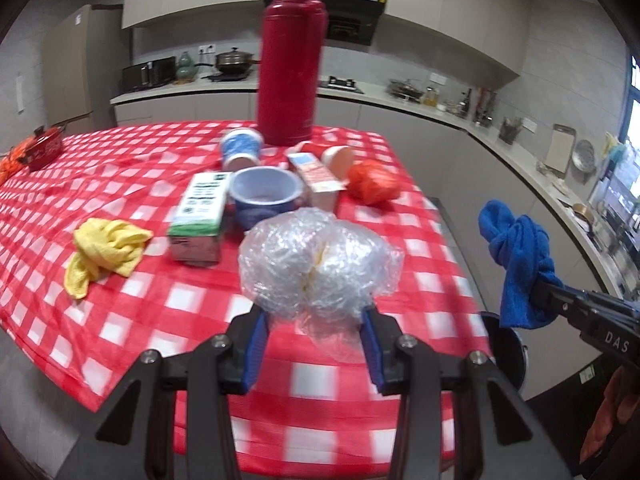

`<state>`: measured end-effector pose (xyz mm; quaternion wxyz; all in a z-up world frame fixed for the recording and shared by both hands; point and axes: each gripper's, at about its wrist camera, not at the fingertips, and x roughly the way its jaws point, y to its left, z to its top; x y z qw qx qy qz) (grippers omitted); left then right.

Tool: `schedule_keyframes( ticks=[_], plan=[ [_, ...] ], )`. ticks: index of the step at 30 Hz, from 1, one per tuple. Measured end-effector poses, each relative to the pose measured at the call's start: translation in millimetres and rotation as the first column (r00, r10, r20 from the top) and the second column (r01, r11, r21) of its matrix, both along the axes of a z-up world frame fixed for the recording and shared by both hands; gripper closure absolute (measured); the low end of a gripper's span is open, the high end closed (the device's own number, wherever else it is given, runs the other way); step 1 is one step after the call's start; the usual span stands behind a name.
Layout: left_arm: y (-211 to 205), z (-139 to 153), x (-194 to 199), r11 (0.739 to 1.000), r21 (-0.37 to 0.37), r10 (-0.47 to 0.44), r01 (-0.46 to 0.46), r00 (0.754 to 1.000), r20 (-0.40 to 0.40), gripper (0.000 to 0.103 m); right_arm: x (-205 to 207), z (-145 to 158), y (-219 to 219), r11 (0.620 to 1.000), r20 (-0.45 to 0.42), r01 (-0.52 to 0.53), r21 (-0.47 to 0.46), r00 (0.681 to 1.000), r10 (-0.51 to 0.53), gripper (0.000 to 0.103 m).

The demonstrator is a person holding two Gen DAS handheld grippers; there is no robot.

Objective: Collect trash
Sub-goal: 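Carry both items over the black bin and open both tools to drop them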

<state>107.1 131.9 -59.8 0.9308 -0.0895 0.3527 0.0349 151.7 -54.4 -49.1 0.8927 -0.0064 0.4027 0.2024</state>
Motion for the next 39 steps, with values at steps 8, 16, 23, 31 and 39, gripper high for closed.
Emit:
schedule_keyframes(
  ticks=[8,16,23,31,39],
  plan=[
    [-55.1,7.5,0.1,0.994,0.005,-0.107,0.107,0.994,0.01,0.06,-24.7,6.7,-49.5,0.998,0.018,0.065,-0.007,0.998,-0.065,0.09],
    [-114.0,8.0,8.0,0.978,0.005,-0.209,0.209,0.978,0.007,0.06,-38.2,7.4,-108.2,0.99,0.016,0.144,-0.012,0.989,-0.144,0.09],
    [-166.6,-2.8,17.8,0.958,0.007,-0.285,0.285,0.958,-0.022,0.06,-45.0,-5.8,-160.4,0.981,-0.015,0.191,-0.024,0.981,-0.192,0.089],
    [-235.1,-31.8,36.5,0.924,-0.011,-0.382,0.383,0.919,-0.097,0.06,-38.6,-41.8,-208.3,0.979,-0.075,0.191,-0.067,0.978,-0.196,0.089],
    [-281.8,-75.7,53.8,0.913,-0.042,-0.407,0.407,0.892,-0.197,0.06,-22.0,-95.5,-254.7,0.981,-0.155,0.167,-0.098,0.971,-0.181,0.089]
  ],
)
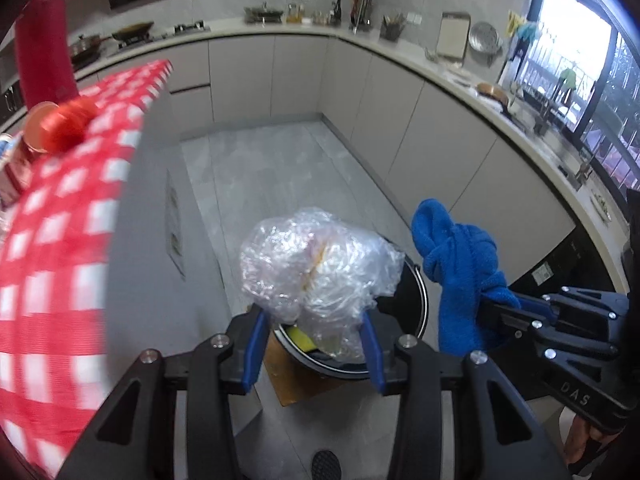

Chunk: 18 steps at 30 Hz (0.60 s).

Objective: Collect trash
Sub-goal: 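Carry both items over the black bin and open both tools to drop them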

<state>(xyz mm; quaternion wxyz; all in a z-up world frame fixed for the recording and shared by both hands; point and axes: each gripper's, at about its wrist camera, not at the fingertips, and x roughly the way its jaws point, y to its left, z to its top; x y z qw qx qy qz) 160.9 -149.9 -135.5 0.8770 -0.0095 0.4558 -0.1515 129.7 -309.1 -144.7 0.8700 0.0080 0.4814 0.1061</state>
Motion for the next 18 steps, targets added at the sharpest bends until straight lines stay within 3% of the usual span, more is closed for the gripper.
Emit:
schedule_keyframes(
  ticks=[6,9,10,11,12,13,16,18],
  plan=[
    [-22.8,-57.7,23.1,0.999,-0.052,-0.002,-0.007,0.985,-0.173,0.06,25.3,-53.2,-18.4,0.999,-0.074,-0.036,-0.008,0.997,0.036,0.089],
    [-34.4,-82.0,35.5,0.996,-0.089,-0.027,0.006,0.971,-0.238,0.052,40.2,-84.2,-21.0,0.997,-0.121,-0.07,-0.029,0.99,0.066,0.085],
    [-38.5,-93.4,41.5,0.995,-0.1,-0.041,0.014,0.961,-0.274,0.036,45.1,-93.6,-20.5,0.994,-0.126,-0.091,-0.06,0.989,0.082,0.072],
    [-39.9,-101.2,45.7,0.995,-0.103,-0.042,0.012,0.953,-0.299,0.028,49.1,-99.3,-19.4,0.991,-0.122,-0.1,-0.093,0.989,0.089,0.038],
    [-39.3,-107.6,48.2,0.996,-0.085,-0.029,0.003,0.948,-0.316,0.02,54.5,-106.1,-22.0,0.984,-0.115,-0.097,-0.15,0.99,0.08,0.018],
    [-36.2,-109.8,48.6,0.999,-0.05,-0.007,-0.009,0.949,-0.314,0.019,58.6,-109.2,-27.1,0.979,-0.118,-0.075,-0.187,0.992,0.053,0.0],
    [-26.4,-106.2,41.9,0.999,0.004,0.039,-0.04,0.955,-0.293,0.007,66.1,-107.3,-56.6,0.98,-0.109,0.031,-0.197,0.993,-0.053,0.0],
    [-23.2,-103.4,35.4,0.997,0.048,0.064,-0.053,0.96,-0.271,0.005,68.8,-109.1,-72.9,0.98,-0.145,0.078,-0.184,0.984,-0.106,0.0]
  ],
)
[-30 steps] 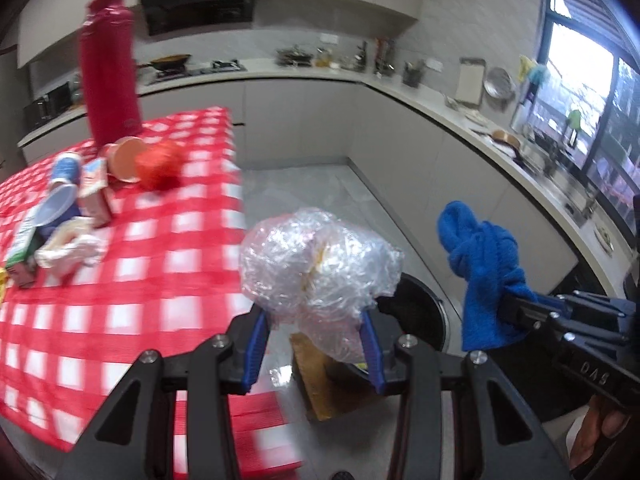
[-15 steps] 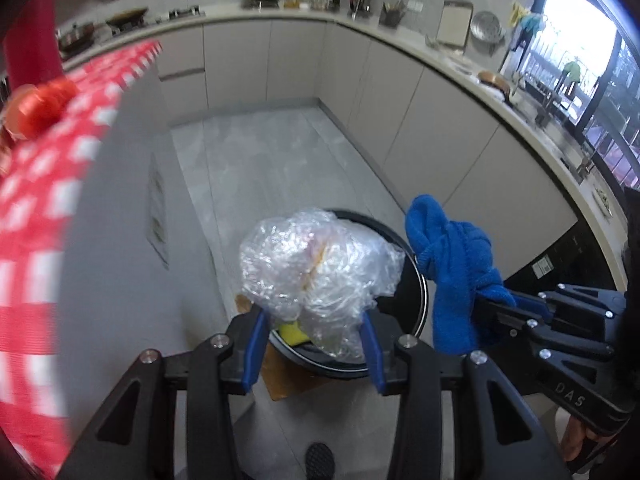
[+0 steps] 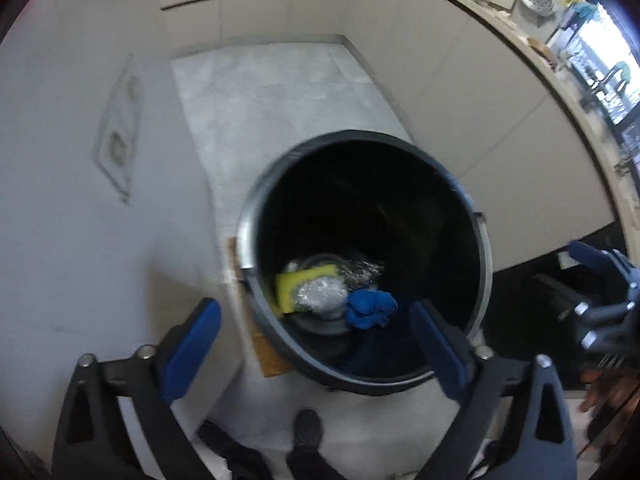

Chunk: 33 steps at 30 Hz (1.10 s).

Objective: Collect trash
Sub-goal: 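Carry both items over the black bin and open both tools to drop them, then move both tools back to the table toward the yellow cloth and cups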

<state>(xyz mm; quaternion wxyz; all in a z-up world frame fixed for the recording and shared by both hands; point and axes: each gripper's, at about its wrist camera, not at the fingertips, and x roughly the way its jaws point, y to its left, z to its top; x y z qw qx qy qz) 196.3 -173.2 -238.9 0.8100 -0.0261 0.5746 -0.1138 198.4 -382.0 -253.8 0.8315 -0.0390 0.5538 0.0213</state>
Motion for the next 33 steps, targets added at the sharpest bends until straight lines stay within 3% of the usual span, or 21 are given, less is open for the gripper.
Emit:
schedule_keyframes(
  ticks=[10,20,25,33],
  plan=[
    [-5.1,32.8,-23.7,0.995,0.095,-0.009,0.006,1.0,0.028,0.005,-13.9,18.1,-1.9,0.996,0.01,0.054,0.064,0.998,-0.055,0.0],
    [-3.5,128.1,-48.5,0.996,0.084,-0.044,0.028,0.981,0.189,0.0,-40.9,81.7,-2.3,0.984,0.096,0.109,0.139,0.988,-0.123,0.0],
    [18.8,165.5,-56.6,0.998,0.066,-0.011,-0.005,0.97,0.242,0.0,-53.8,118.7,4.9,0.983,0.155,0.089,0.159,0.981,-0.113,0.0],
    [60.6,188.7,-74.5,0.992,0.071,0.072,-0.1,0.943,0.326,0.0,-62.3,167.1,53.7,0.983,0.268,-0.017,0.185,0.963,-0.034,0.0]
  ],
)
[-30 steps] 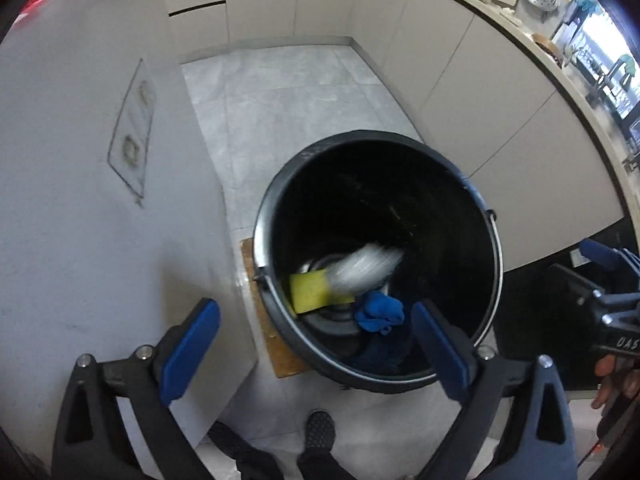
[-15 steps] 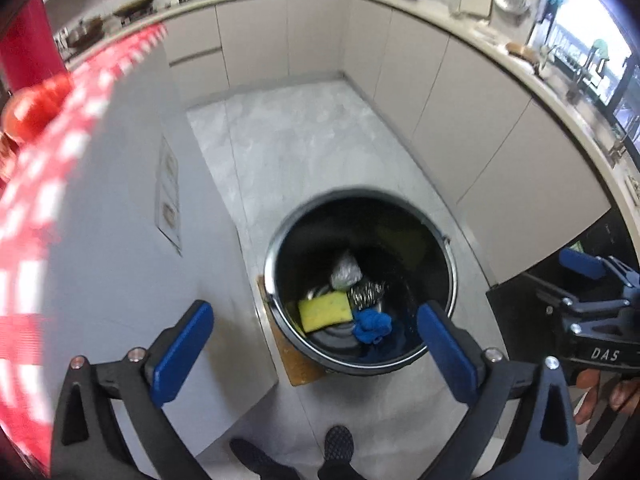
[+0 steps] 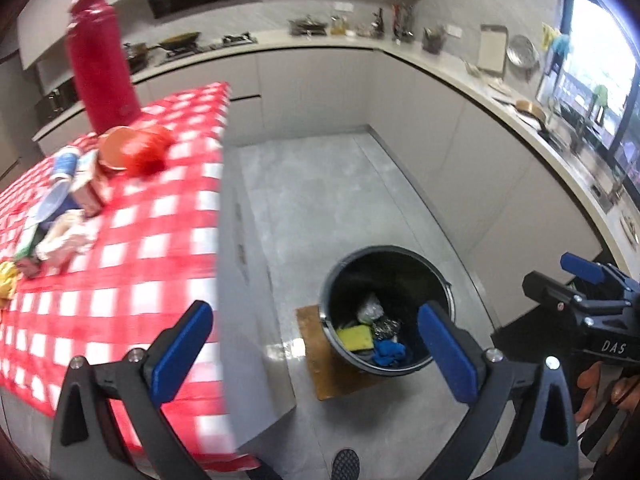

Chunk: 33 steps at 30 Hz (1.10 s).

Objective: Collect trash
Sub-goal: 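Move both tools back to the table toward the yellow cloth and cups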

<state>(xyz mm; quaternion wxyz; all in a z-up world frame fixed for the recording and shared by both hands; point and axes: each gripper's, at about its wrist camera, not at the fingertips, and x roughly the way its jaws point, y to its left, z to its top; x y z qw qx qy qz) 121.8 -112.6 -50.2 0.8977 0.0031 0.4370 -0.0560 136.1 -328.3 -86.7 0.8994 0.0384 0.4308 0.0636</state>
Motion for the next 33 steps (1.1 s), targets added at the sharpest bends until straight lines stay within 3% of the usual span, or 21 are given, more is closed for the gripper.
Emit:
schedule_keyframes(
  ticks=[8,16,21,24,33],
  plan=[
    [51.3,13.6,-21.0,0.995,-0.029,0.098,-0.097,0.994,0.055,0.0,-0.9,29.9,51.8,0.995,0.068,-0.103,0.002,0.992,0.102,0.0],
    [95.1,23.5,-38.1,0.98,-0.02,0.2,-0.199,0.974,0.11,0.0,3.7,33.6,101.2,0.978,0.096,-0.209,0.027,0.974,0.205,0.0],
    [131.3,22.7,-46.2,0.957,-0.009,0.288,-0.289,0.95,0.123,0.0,10.8,32.4,134.7,0.969,0.044,-0.247,0.001,0.968,0.247,0.0],
    [156.5,19.9,-51.9,0.941,-0.009,0.338,-0.339,0.934,0.115,0.0,12.0,38.8,150.6,0.967,0.07,-0.254,0.016,0.965,0.252,0.0],
    [239.5,11.9,-77.4,0.885,-0.045,0.466,-0.464,0.878,0.106,0.0,4.4,49.7,242.2,0.907,0.104,-0.422,-0.004,0.902,0.42,0.0]
  ],
)
